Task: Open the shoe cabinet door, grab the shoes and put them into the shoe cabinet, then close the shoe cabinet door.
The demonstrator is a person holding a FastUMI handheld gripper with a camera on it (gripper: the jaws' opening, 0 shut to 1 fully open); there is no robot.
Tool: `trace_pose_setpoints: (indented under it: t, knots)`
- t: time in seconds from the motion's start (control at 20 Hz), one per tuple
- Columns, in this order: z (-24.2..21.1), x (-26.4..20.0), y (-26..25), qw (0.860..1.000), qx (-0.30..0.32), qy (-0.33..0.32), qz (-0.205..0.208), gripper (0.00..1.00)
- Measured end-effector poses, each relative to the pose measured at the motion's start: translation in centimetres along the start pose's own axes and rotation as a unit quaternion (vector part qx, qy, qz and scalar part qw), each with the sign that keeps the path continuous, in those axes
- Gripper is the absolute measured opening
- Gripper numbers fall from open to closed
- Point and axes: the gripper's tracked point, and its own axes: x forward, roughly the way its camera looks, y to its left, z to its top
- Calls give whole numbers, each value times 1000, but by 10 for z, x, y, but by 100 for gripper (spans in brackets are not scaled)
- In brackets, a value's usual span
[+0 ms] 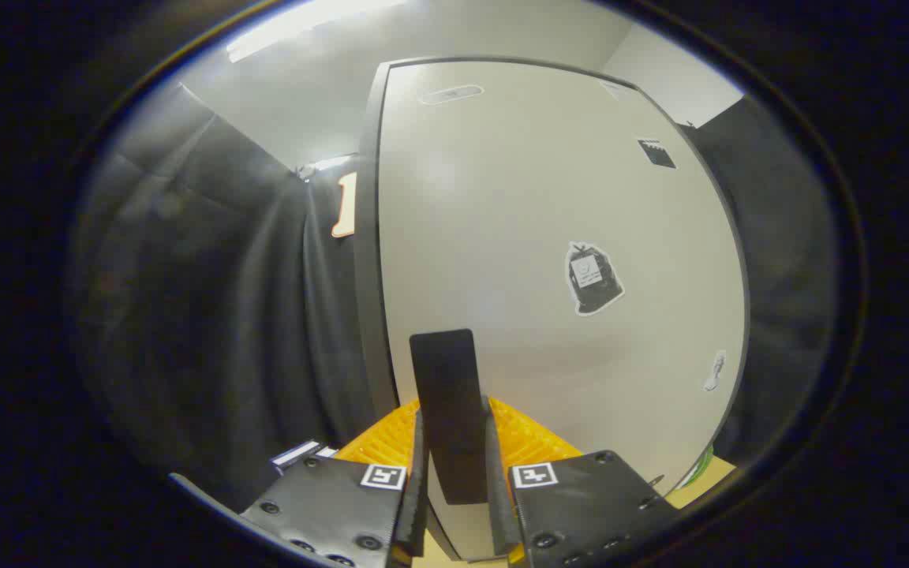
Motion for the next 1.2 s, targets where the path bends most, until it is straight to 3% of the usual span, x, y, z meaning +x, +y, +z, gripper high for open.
trace_pose_setpoints:
  t: [0.35,0.55,0.6,1.2]
  knots:
    - [0,-1,-1,1000,-2,-4,-8,19]
    - [0,-5,-1,1000,10,3,-12,19]
    - [0,-4,-2,1000,12,-1,-14,13]
    - [4,-35,-9,1000,7,-6,-23,13]
